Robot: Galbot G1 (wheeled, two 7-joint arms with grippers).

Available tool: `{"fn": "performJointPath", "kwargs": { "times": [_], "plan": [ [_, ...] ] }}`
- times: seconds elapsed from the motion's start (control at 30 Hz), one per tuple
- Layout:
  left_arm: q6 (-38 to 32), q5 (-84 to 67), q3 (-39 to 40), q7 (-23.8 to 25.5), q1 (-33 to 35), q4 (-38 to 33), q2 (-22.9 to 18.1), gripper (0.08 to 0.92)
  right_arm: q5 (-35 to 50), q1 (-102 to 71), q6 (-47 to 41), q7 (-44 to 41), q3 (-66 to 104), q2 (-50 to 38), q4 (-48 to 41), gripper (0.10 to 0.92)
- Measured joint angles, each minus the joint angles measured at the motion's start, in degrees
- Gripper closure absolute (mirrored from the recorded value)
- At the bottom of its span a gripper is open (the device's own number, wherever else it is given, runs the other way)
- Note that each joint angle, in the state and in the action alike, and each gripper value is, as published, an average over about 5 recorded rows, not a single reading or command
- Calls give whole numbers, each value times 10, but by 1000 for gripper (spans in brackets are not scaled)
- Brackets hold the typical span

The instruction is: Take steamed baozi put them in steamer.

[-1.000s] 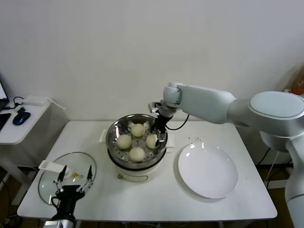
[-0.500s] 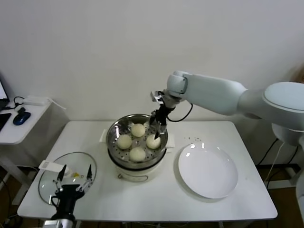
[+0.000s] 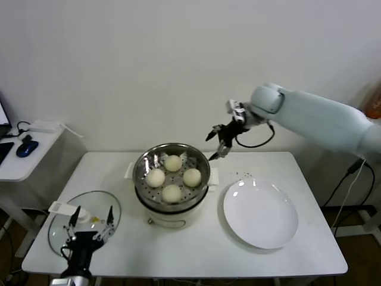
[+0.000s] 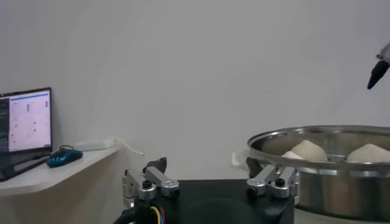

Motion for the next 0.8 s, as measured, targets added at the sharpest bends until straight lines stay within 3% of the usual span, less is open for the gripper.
{"fn": "performJointPath", "kwargs": {
  "times": [0.47, 0.8],
  "plan": [
    [-8, 0, 9, 5, 11, -2, -8, 177, -53, -281, 29, 219, 300, -177, 153, 203],
    [-13, 7, 7, 4, 19, 1, -17, 177, -115, -596, 62, 357, 610, -149, 258, 203]
  ]
}}
